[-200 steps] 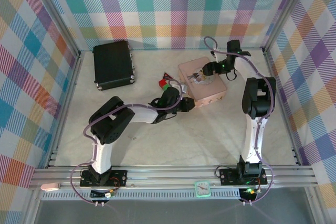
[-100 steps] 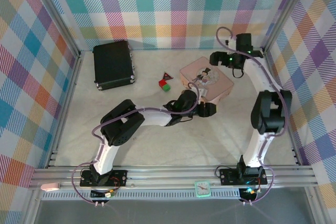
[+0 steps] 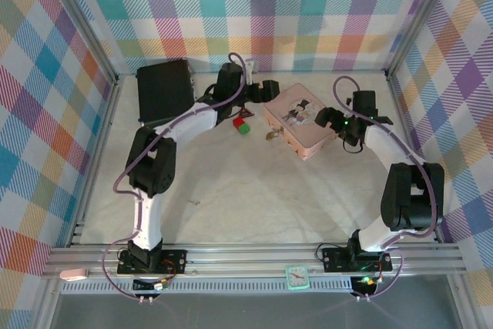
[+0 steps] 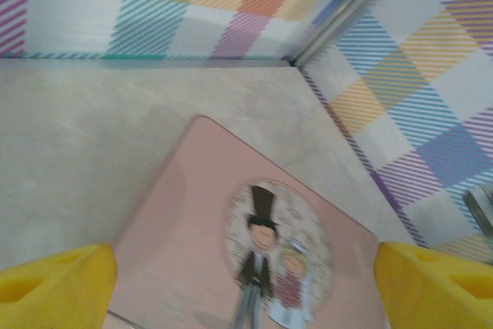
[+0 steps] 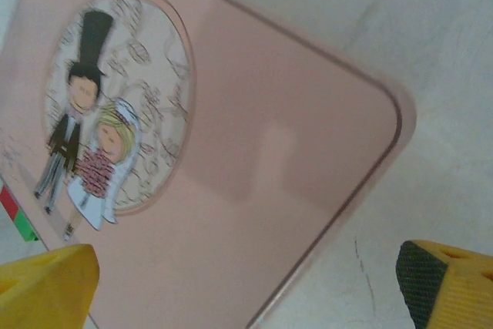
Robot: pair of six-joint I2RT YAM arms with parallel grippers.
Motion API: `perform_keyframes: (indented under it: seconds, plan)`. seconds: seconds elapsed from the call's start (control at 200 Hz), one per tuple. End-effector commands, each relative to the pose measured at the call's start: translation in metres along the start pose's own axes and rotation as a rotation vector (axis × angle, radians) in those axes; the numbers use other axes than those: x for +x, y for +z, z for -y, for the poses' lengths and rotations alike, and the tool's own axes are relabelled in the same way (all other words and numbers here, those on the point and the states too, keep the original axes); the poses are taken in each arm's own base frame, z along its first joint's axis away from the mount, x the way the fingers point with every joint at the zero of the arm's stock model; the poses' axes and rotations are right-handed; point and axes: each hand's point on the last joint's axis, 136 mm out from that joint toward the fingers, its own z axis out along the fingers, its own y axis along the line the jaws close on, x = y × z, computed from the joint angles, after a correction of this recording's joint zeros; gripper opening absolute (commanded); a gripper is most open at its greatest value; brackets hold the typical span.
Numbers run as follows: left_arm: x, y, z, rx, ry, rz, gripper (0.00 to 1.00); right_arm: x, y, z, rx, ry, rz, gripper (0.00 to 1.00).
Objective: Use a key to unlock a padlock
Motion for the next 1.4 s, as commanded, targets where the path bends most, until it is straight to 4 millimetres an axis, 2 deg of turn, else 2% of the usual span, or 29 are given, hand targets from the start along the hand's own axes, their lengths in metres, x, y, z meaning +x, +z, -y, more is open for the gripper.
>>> perform_keyframes:
  seconds: [0.0, 0.135, 0.255, 0.37, 0.485, 0.655, 0.775, 0.885, 0.97, 1.085, 1.15, 1.215, 1.32, 1.395]
  plan:
    - [0.049, 0.029, -0.017, 0.007, 0.036, -0.185, 0.86, -0.008, 0.002, -0.021, -0.124, 0.034, 0.044, 0.99]
    - [0.070, 0.055, -0.030, 0.024, 0.015, -0.257, 0.83, -0.005, 0.016, -0.018, -0.127, 0.046, 0.031, 0.98]
    - [0.089, 0.069, -0.035, 0.047, -0.036, -0.305, 0.80, -0.007, 0.025, -0.012, -0.109, 0.055, 0.034, 0.98]
    - [0.098, 0.068, -0.029, 0.065, -0.047, -0.319, 0.77, -0.008, 0.034, -0.010, -0.104, 0.057, 0.023, 0.98]
    - [0.106, 0.058, -0.011, 0.098, -0.069, -0.323, 0.73, -0.014, 0.040, -0.009, -0.098, 0.043, 0.020, 0.98]
    - [0.135, 0.024, 0.009, 0.099, -0.144, -0.311, 0.71, -0.028, 0.047, -0.013, -0.116, -0.035, 0.005, 0.99]
    - [0.158, -0.003, 0.007, 0.059, -0.200, -0.308, 0.71, -0.028, 0.056, -0.030, -0.206, -0.079, -0.049, 0.99]
    - [0.166, -0.020, 0.005, 0.034, -0.235, -0.298, 0.72, -0.029, 0.065, -0.040, -0.269, -0.085, -0.074, 0.99]
    - [0.164, -0.028, 0.001, -0.011, -0.230, -0.291, 0.74, -0.032, 0.071, -0.050, -0.318, -0.091, -0.092, 0.99]
    - [0.144, -0.047, -0.008, -0.101, -0.212, -0.247, 0.78, -0.034, 0.071, -0.072, -0.385, -0.134, -0.120, 0.99]
    - [0.129, -0.063, -0.020, -0.164, -0.222, -0.207, 0.82, -0.037, 0.067, -0.076, -0.369, -0.163, -0.114, 0.99]
    - [0.117, -0.084, -0.032, -0.228, -0.221, -0.171, 0.85, -0.043, 0.058, -0.071, -0.308, -0.186, -0.078, 0.99]
    - [0.109, -0.124, -0.048, -0.344, -0.172, -0.150, 0.89, -0.050, 0.031, -0.059, -0.179, -0.228, -0.006, 0.99]
    - [0.109, -0.152, -0.056, -0.420, -0.142, -0.145, 0.91, -0.042, 0.011, -0.054, -0.100, -0.265, 0.020, 0.99]
